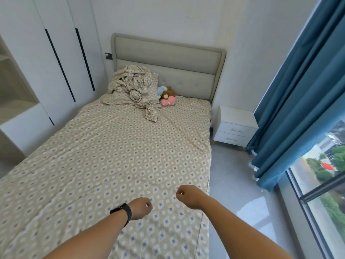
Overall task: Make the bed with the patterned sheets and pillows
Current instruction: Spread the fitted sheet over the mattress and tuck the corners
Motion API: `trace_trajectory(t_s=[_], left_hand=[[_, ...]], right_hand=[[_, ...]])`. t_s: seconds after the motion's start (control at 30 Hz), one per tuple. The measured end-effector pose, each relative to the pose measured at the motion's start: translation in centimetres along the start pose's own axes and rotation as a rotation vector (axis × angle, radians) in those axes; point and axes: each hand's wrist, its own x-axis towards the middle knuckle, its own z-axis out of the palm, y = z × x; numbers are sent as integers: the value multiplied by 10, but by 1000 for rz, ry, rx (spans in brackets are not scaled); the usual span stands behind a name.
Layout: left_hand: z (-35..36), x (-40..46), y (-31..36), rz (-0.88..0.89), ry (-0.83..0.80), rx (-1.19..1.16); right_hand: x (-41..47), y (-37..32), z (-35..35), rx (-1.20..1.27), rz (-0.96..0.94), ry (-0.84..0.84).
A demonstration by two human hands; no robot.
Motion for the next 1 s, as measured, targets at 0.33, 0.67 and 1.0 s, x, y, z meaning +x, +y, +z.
trace_trajectory(t_s=[0.33,0.67,1.0], left_hand=[[92,-32,106,33,105,-4],[132,-38,110,75,146,195],[178,-50,100,-125,218,-68]], right_hand=[[-51,75,-38,-19,-182,-10],[-74,109,-33,-62,-218,-43],[-31,97,-23,-287,-446,-195]])
